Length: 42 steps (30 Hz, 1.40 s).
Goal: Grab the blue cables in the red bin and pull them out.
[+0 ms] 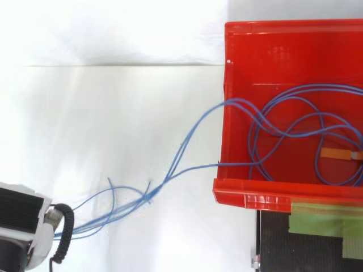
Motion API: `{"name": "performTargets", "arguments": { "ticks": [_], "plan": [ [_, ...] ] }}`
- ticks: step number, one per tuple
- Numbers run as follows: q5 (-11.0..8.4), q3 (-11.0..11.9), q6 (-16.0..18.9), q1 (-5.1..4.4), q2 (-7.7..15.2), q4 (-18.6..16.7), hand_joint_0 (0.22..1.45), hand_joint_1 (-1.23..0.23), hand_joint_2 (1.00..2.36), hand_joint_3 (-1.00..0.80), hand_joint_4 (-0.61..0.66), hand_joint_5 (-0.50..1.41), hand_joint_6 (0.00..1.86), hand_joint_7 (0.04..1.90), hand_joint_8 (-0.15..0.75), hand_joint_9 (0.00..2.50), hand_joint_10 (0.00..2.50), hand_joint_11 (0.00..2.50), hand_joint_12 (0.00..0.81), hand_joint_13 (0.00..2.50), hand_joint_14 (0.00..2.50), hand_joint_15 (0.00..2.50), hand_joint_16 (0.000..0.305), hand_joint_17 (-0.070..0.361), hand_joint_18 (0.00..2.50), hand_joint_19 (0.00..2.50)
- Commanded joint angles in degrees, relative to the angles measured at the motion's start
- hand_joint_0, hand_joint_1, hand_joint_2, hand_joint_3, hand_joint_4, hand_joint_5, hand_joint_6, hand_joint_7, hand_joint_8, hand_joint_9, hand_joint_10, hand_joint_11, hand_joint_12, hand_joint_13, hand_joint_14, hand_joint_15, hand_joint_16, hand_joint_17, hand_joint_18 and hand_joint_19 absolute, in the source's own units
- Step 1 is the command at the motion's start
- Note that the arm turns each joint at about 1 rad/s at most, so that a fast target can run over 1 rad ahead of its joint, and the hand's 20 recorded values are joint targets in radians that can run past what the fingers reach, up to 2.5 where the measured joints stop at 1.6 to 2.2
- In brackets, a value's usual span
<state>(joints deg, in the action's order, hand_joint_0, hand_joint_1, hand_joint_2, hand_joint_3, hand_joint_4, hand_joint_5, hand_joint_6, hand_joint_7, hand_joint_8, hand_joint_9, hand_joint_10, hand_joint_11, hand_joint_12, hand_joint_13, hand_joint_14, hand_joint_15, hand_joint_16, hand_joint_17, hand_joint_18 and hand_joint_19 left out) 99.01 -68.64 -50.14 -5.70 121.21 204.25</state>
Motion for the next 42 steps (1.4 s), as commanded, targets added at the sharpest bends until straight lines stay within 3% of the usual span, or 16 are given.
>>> {"name": "performTargets", "arguments": {
  "ticks": [1,3,8,14,16,18,19,20,21,23,26,30,31,36,42],
  "plan": [
    [0.05,0.00,17.40,-0.19,-0.01,1.06,0.92,-0.75,1.00,-1.00,0.07,0.93,0.66,0.74,0.238,1.01,0.03,0.88,0.318,0.85,0.02,0.58,0.040,0.090,0.66,0.49],
    [-0.04,0.17,18.55,-0.36,-0.01,1.59,0.92,-0.75,1.00,-1.00,0.06,0.93,0.65,0.75,0.238,1.01,0.03,0.88,0.319,0.85,0.02,0.58,0.040,0.089,0.66,0.49],
    [-0.31,3.16,21.36,-0.45,0.08,2.90,0.92,-0.75,1.00,-1.00,0.07,0.93,0.64,0.75,0.239,1.01,0.03,0.88,0.315,0.86,0.02,0.58,0.040,0.090,0.67,0.48],
    [0.13,3.34,22.15,-0.72,-0.01,5.28,0.92,-0.75,1.00,-1.00,0.06,0.93,0.64,0.74,0.236,1.02,0.03,0.88,0.316,0.87,0.02,0.59,0.040,0.090,0.67,0.49],
    [0.22,5.10,20.04,-0.72,0.08,5.45,0.92,-0.75,1.00,-1.00,0.06,0.93,0.64,0.74,0.238,1.02,0.03,0.88,0.315,0.87,0.02,0.59,0.040,0.090,0.67,0.48],
    [0.31,5.89,15.82,-0.72,0.08,5.45,0.92,-0.75,1.00,-1.00,0.05,0.93,0.63,0.75,0.236,1.02,0.03,0.88,0.317,0.88,0.02,0.59,0.040,0.090,0.67,0.48],
    [-0.04,6.15,3.69,-0.72,0.08,5.10,0.92,-0.75,1.00,-1.00,0.06,0.93,0.63,0.75,0.235,1.03,0.03,0.88,0.314,0.89,0.02,0.60,0.040,0.090,0.67,0.48],
    [-0.04,6.15,3.69,-0.72,0.08,5.10,0.92,-0.75,1.00,-1.00,0.06,0.93,0.63,0.75,0.236,1.03,0.03,0.88,0.315,0.90,0.02,0.61,0.040,0.090,0.67,0.48],
    [-0.22,6.15,0.18,-0.72,0.08,4.84,0.92,-0.75,1.00,-1.00,0.06,0.93,0.63,0.74,0.238,1.03,0.03,0.89,0.316,0.90,0.02,0.61,0.040,0.090,0.68,0.48],
    [-0.39,6.15,-2.55,-0.72,0.08,4.13,0.92,-0.75,1.00,-1.00,0.06,0.94,0.61,0.76,0.239,1.03,0.03,0.88,0.317,0.91,0.02,0.61,0.040,0.090,0.68,0.47],
    [-0.39,6.15,-4.66,-0.72,0.08,2.82,0.92,-0.75,1.00,-1.00,0.05,0.94,0.61,0.75,0.240,1.02,0.03,0.88,0.315,0.92,0.02,0.62,0.040,0.090,0.69,0.47],
    [-0.13,6.15,-11.86,-0.72,0.08,-0.88,0.92,-0.75,1.00,-1.00,0.05,0.94,0.59,0.76,0.240,1.02,0.02,0.88,0.315,0.93,0.02,0.62,0.040,0.091,0.69,0.47],
    [-0.22,6.24,-15.11,-0.72,0.08,-2.99,0.92,-0.75,1.00,-1.00,0.05,0.94,0.59,0.76,0.238,1.02,0.03,0.88,0.315,0.93,0.02,0.62,0.040,0.091,0.69,0.47],
    [-0.39,6.24,-18.10,-0.72,-0.01,-5.71,0.92,-0.75,1.00,-1.00,0.05,0.94,0.58,0.77,0.240,1.02,0.03,0.88,0.317,0.93,0.02,0.63,0.041,0.092,0.70,0.47],
    [-0.48,8.17,-15.03,-0.72,0.08,-5.53,0.92,-0.75,1.00,-1.00,0.04,0.94,0.55,0.77,0.240,1.02,0.03,0.88,0.316,0.93,0.02,0.63,0.041,0.092,0.70,0.48]
  ]
}}
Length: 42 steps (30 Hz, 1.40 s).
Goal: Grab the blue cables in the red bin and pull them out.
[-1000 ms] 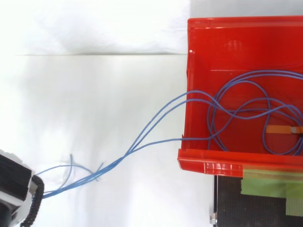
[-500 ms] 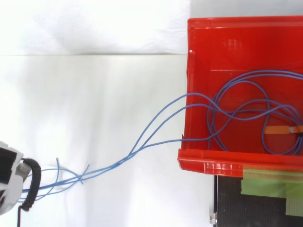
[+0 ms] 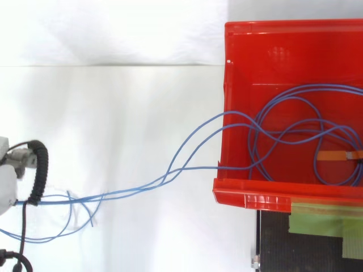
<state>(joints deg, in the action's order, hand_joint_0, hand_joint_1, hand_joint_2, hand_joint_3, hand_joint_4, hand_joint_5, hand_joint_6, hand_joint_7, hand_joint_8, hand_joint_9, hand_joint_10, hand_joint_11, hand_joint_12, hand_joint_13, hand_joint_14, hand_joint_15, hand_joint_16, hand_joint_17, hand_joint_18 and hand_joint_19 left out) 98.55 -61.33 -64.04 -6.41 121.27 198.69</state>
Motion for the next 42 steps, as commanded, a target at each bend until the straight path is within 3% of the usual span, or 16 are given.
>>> {"name": "performTargets", "arguments": {
  "ticks": [1,3,4,5,6,10,12,14,30,42],
  "plan": [
    [-0.02,2.18,0.28,0.17,-0.07,0.29,0.92,-0.75,1.00,-1.00,0.04,0.94,0.55,0.77,0.241,1.03,0.03,0.89,0.314,0.94,0.03,0.63,0.041,0.092,0.70,0.48],
    [-0.29,6.22,4.32,0.26,0.02,1.17,0.92,-0.75,1.00,-1.00,0.04,0.94,0.54,0.77,0.241,1.02,0.03,0.89,0.314,0.94,0.02,0.65,0.041,0.092,0.70,0.48],
    [-0.99,7.01,7.31,0.00,0.02,1.61,0.92,-0.75,1.00,-1.00,0.04,0.94,0.54,0.78,0.238,1.02,0.03,0.88,0.315,0.95,0.02,0.65,0.041,0.092,0.70,0.48],
    [-1.52,7.01,9.16,0.00,0.02,1.78,0.92,-0.75,1.00,-1.00,0.04,0.94,0.54,0.77,0.238,1.02,0.03,0.89,0.314,0.95,0.02,0.65,0.041,0.091,0.70,0.49],
    [-3.45,7.01,15.40,-0.09,0.02,2.31,0.92,-0.75,1.00,-1.00,0.04,0.94,0.53,0.78,0.239,1.03,0.03,0.89,0.314,0.95,0.02,0.65,0.041,0.092,0.70,0.48],
    [-5.12,6.84,28.49,-0.62,0.02,4.25,0.92,-0.75,1.00,-1.00,0.04,0.94,0.52,0.78,0.236,1.03,0.03,0.88,0.313,0.97,0.03,0.66,0.041,0.091,0.70,0.48],
    [-5.30,6.84,33.85,-0.88,0.02,4.25,0.92,-0.75,1.00,-1.00,0.04,0.94,0.52,0.78,0.239,1.03,0.03,0.89,0.313,0.98,0.02,0.67,0.041,0.091,0.71,0.47],
    [-5.12,6.84,36.49,-0.97,0.02,4.33,0.92,-0.75,1.00,-1.00,0.04,0.94,0.52,0.78,0.240,1.04,0.03,0.89,0.313,0.99,0.02,0.68,0.041,0.092,0.72,0.47],
    [-4.86,6.84,37.02,-1.06,0.02,7.41,0.93,-0.75,1.00,-1.00,0.03,0.94,0.52,0.77,0.244,1.04,0.03,0.91,0.290,1.32,0.03,1.13,0.042,0.094,0.78,0.50],
    [-4.68,6.84,37.02,-1.06,-0.07,7.67,0.93,-0.75,1.00,-1.00,0.03,0.94,0.51,0.78,0.246,1.05,0.03,0.92,0.264,1.50,0.01,1.67,0.042,0.094,0.89,0.67]
  ]
}}
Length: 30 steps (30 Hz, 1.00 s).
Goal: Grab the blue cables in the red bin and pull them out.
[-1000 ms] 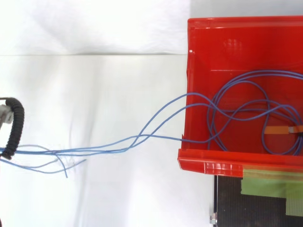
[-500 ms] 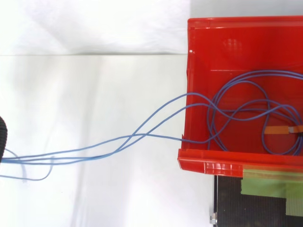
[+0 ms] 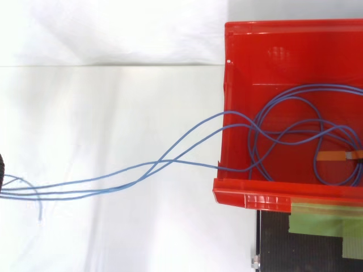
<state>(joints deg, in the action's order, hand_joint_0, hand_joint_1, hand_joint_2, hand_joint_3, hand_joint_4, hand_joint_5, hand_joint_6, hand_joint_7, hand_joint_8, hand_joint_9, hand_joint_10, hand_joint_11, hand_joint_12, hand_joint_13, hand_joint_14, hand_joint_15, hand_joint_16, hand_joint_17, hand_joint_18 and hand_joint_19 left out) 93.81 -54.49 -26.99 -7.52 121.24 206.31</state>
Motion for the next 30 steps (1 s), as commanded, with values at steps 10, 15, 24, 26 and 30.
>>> {"name": "performTargets", "arguments": {
  "ticks": [10,15,24,26,30],
  "plan": [
    [0.41,-0.01,-6.53,0.14,0.05,0.05,0.94,-0.75,1.00,-1.00,0.04,0.94,0.51,0.78,0.251,1.08,0.03,0.96,0.264,1.36,1.03,1.54,0.037,0.083,1.13,1.08],
    [0.32,-1.32,-6.80,0.40,0.05,0.05,0.94,-0.75,1.00,-1.00,0.04,0.94,0.50,0.78,0.248,1.09,0.03,0.96,0.263,1.35,1.24,1.48,0.037,0.083,1.15,1.10],
    [0.14,-10.20,-0.12,-0.65,0.05,-12.51,0.93,-0.75,1.00,-1.00,0.05,0.94,0.50,0.79,0.250,1.10,0.03,0.97,0.263,1.34,1.23,1.49,0.038,0.086,1.13,1.07],
    [0.23,-10.64,1.11,-0.74,0.05,-16.91,0.93,-0.75,1.00,-1.00,0.05,0.94,0.49,0.80,0.250,1.10,0.03,0.97,0.265,1.35,1.20,1.48,0.038,0.086,1.12,1.07],
    [0.06,-10.90,1.38,-1.18,0.05,-18.75,0.93,-0.76,1.00,-1.00,0.04,0.94,0.48,0.80,0.249,1.09,0.03,0.97,0.259,1.35,1.12,1.52,0.038,0.087,1.11,1.07]
  ]
}}
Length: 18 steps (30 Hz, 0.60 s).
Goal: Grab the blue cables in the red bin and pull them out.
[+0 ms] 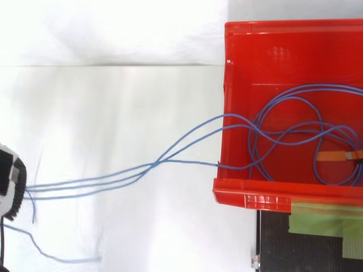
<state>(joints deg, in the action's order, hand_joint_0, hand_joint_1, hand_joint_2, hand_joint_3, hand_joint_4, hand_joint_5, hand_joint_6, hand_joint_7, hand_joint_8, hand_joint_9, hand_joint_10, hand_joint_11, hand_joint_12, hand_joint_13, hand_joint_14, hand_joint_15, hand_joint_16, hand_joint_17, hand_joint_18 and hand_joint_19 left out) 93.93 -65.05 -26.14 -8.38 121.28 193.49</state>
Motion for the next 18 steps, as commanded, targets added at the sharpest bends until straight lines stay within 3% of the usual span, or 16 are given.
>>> {"name": "performTargets", "arguments": {
  "ticks": [1,8,13,16,18],
  "plan": [
    [-0.16,-0.34,0.52,-0.33,0.01,-6.01,0.93,-0.75,1.00,-1.00,0.04,0.94,0.48,0.79,0.246,1.10,0.03,0.97,0.259,1.35,1.11,1.52,0.039,0.087,1.11,1.06],
    [0.11,-0.25,0.52,-0.33,-0.08,-4.34,0.92,-0.75,1.00,-1.00,0.03,0.94,0.46,0.80,0.245,1.09,0.03,0.96,0.264,1.36,1.02,1.56,0.039,0.088,1.09,1.06],
    [0.28,1.50,0.26,-0.33,0.01,-4.17,0.91,-0.75,1.00,-1.00,0.01,0.91,0.47,0.79,0.242,1.09,0.03,0.97,0.265,1.35,1.00,1.56,0.039,0.088,1.08,1.06],
    [1.16,3.61,-3.61,-0.33,0.01,-2.94,0.87,-0.80,1.00,-1.00,0.01,0.86,0.52,0.75,0.244,1.07,0.03,0.97,0.269,1.34,0.97,1.57,0.041,0.091,1.07,1.05],
    [1.25,3.61,-6.60,-0.33,0.01,-2.59,0.84,-0.84,1.00,-1.00,0.02,0.83,0.55,0.74,0.244,1.07,0.03,0.97,0.274,1.34,0.97,1.56,0.041,0.093,1.06,1.05]
  ]
}}
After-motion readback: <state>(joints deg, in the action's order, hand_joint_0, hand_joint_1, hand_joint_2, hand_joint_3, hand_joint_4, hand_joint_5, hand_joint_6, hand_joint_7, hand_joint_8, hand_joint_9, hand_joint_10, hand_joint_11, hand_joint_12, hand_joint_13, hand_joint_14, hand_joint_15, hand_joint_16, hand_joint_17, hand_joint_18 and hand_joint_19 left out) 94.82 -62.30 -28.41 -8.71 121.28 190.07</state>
